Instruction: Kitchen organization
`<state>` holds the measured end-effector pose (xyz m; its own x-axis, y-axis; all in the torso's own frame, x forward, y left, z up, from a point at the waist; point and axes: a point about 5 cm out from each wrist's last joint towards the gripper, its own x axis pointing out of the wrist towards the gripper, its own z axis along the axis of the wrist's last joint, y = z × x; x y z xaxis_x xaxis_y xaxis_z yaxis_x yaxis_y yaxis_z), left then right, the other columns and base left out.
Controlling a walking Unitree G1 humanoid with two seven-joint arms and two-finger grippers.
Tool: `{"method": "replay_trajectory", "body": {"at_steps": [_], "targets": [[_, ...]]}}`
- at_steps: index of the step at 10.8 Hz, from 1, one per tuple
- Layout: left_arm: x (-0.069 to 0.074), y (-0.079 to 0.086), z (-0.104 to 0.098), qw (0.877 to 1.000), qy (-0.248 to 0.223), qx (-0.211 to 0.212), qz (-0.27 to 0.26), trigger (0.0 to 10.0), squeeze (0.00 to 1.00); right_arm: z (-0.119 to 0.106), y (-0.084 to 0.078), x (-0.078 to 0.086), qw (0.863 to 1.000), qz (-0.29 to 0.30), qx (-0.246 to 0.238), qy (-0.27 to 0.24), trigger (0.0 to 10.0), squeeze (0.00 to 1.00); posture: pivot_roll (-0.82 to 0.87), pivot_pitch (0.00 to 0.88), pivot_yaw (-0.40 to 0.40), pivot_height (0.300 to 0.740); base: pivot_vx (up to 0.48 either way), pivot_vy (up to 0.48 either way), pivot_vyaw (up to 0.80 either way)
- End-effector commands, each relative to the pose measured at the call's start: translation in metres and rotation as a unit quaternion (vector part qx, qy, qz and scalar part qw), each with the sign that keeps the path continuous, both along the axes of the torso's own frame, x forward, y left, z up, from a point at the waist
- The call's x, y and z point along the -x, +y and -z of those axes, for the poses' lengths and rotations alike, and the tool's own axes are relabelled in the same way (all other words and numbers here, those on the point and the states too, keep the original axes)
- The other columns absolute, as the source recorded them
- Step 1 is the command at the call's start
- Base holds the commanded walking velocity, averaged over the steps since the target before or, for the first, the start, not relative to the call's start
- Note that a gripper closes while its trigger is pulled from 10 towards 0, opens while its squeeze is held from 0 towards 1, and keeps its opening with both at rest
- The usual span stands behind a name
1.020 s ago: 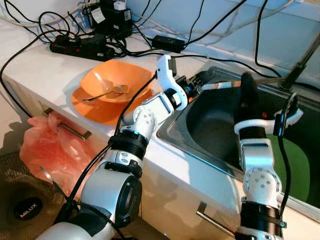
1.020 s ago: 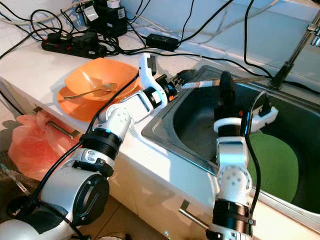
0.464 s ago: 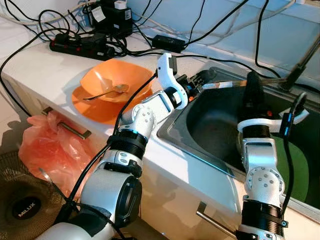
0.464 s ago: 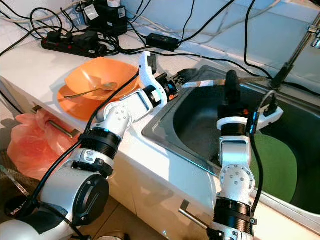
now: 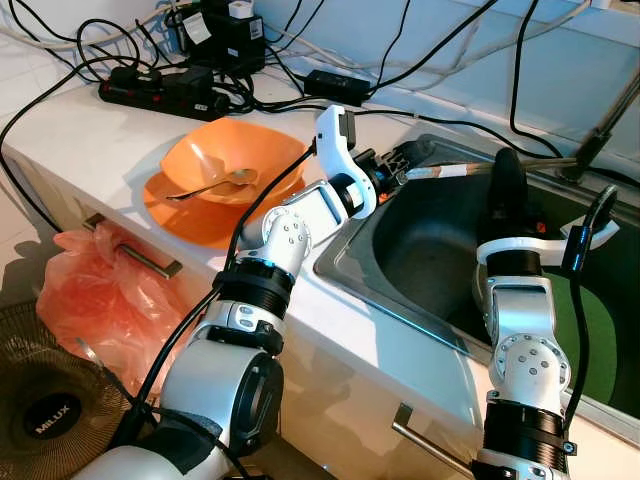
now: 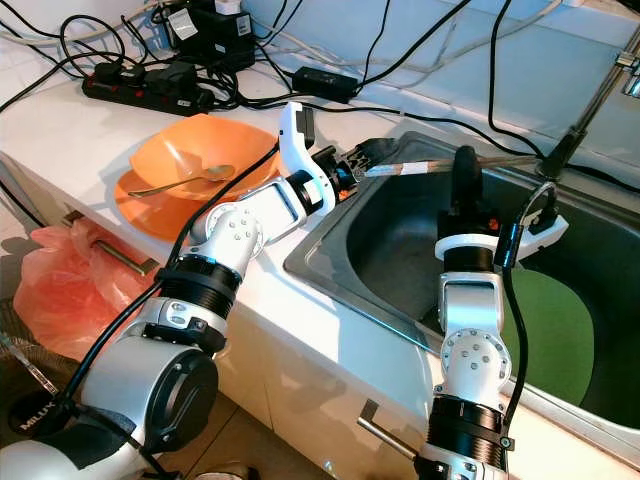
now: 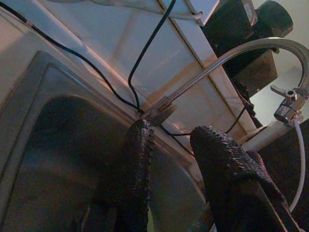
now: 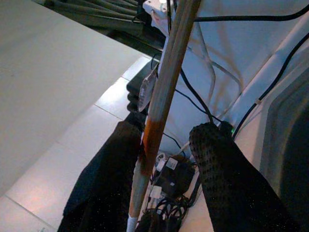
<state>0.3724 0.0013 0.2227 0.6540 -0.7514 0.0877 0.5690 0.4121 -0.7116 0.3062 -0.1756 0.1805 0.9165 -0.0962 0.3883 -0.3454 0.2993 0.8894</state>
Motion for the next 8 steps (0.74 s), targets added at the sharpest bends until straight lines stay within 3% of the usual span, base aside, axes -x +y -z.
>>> {"method": "replay_trajectory", "body": {"at_steps": [1,8], "targets": [[0.0268,-0.0464,0.0138,0.997,0.04,0.041,0.06,0.0,0.0,-0.0018,-0.0023,-0.0012,1.0,0.002,-0.004,-0.004,0.0,0.0,0.1,0.0,-0.078,0.74,0.0,0.0,0.0],[0.036,-0.0534,0.0179,0.993,0.054,0.042,0.092,0.0,0.0,0.0008,-0.0056,-0.0001,1.0,0.008,-0.006,0.001,0.0,0.0,0.1,0.0,-0.079,0.74,0.0,0.0,0.0]]}}
